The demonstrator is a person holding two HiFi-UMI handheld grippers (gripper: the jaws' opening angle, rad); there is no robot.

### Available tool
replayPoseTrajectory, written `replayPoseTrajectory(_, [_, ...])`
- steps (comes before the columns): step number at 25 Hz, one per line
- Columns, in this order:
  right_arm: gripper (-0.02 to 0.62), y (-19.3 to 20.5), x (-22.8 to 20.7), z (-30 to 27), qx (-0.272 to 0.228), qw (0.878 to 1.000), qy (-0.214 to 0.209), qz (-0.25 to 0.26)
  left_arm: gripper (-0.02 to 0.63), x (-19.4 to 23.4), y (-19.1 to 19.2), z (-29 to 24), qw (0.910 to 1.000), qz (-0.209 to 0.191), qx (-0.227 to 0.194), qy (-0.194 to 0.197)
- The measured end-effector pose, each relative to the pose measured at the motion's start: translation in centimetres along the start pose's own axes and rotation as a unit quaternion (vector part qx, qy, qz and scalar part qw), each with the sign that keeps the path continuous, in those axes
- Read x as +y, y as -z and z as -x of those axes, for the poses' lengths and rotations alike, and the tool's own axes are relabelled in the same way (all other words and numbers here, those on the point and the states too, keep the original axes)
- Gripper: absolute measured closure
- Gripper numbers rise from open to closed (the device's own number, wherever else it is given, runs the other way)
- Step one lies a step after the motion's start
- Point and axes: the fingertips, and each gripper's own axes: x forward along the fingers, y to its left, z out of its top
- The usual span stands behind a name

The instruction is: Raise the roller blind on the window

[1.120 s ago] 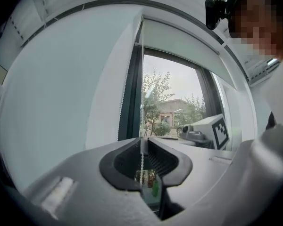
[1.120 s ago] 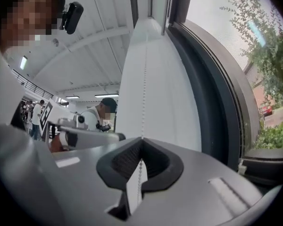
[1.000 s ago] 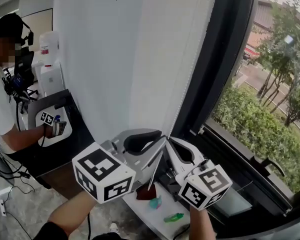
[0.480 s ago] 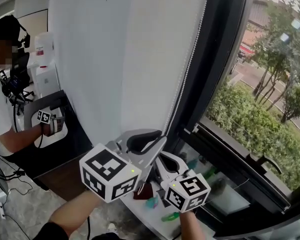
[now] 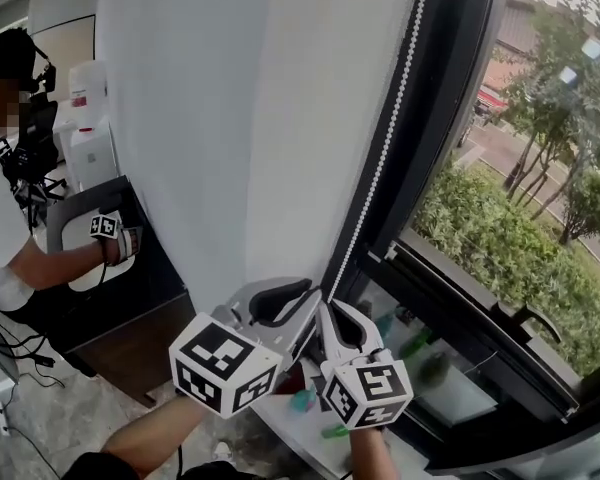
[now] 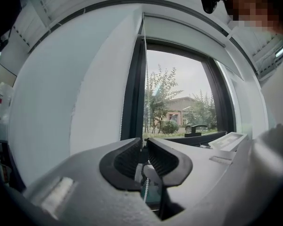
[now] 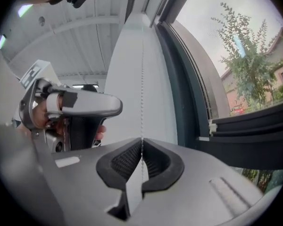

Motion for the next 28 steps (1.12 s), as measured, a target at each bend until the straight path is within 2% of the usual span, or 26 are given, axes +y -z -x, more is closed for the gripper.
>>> replayPoseTrajectory(9, [0.563, 1.3, 0.8, 2.7, 0.009, 0.999, 0.014, -0.037, 0.557, -1.0, 3.9, 1.5, 0.9994, 0.010, 0.016, -0.028])
replayPoseTrajectory(14, [0.563, 0.7, 1.5, 3.8, 0.003, 0.999, 0.025, -0.028, 0.574, -1.4, 6.1, 1.8, 0.9986, 0.009, 0.029, -0.044])
replayPoseTrajectory(16, [0.565, 0.3, 1.7, 4.0, -0.001, 0.999, 0.029, -0.025, 0.600, -1.5, 6.4, 1.9, 0.9982, 0.007, 0.031, -0.050])
replayPoseTrajectory(28, [0.591, 0.3, 2.6, 4.3, 0.010, 0.999, 0.041, -0.012, 0.604, -1.6, 7.7, 2.3, 0.9968, -0.009, 0.049, -0.063])
